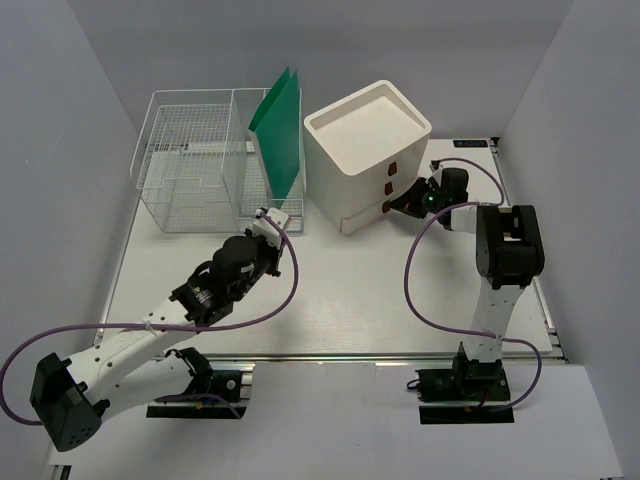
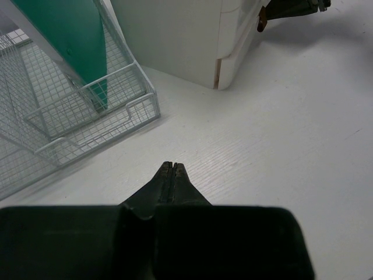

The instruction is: Organize the desk

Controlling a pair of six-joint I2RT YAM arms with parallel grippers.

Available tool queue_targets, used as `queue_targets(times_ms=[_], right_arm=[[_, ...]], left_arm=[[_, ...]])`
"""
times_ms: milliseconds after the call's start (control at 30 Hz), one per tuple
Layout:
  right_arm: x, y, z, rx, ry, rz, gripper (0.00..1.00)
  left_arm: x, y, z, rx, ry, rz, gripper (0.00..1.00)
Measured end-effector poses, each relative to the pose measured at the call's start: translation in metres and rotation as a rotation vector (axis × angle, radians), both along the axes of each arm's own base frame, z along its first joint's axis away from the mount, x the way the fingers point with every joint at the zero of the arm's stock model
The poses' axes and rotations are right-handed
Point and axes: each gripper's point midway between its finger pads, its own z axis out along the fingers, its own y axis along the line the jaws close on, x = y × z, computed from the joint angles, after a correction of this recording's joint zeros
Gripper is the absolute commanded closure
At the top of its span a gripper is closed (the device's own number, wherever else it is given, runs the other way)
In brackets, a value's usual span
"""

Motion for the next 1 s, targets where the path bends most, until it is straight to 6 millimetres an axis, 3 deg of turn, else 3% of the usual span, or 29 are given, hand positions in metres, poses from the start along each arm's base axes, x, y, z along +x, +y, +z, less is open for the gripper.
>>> queue_targets(times_ms=[233,500,600,667,767,867,900,933,1000], right_arm=[[0.005,0.007,0.011,0.051,-0.049,0.034,1.00],[0.005,0.007,0.003,0.074,-0.028,0.048,1.00],[0.006,-0.001,0.000,-0.001,-0.057,0.036,1.00],[-0.006,-0.012,0.006,-0.090,-0.097,0.022,1.00],[-0.030,-0.027,0.042,-0.224,-0.176,0.032,0.99],[-0.042,-0.036,0.102,-0.344,-0.311,0.090,0.85],[-0.047,-0.039,0.123,-0.382,-0.362,0.108,0.83],[-0.054,-0.041,0.139,-0.415,-0.406,0.115,0.79],[-0.075,-0.046,0.159,-0.456,-0.459,0.120,0.75]], left_arm=[[0.001,0.003,0.000,0.005,-0.003,0.015,1.00],[0.002,0.006,-0.005,0.020,-0.004,0.028,1.00],[0.002,0.006,-0.005,0.020,-0.004,0.028,1.00],[0.001,0.006,-0.004,0.017,-0.006,0.026,1.00],[-0.001,0.006,0.000,0.004,-0.014,0.015,1.00],[-0.003,0.004,0.003,-0.007,-0.018,0.001,0.99],[-0.003,0.003,0.004,-0.008,-0.018,-0.004,0.93],[-0.004,0.003,0.004,-0.009,-0.016,-0.009,0.75],[-0.005,0.001,0.003,-0.004,-0.017,-0.022,0.47]])
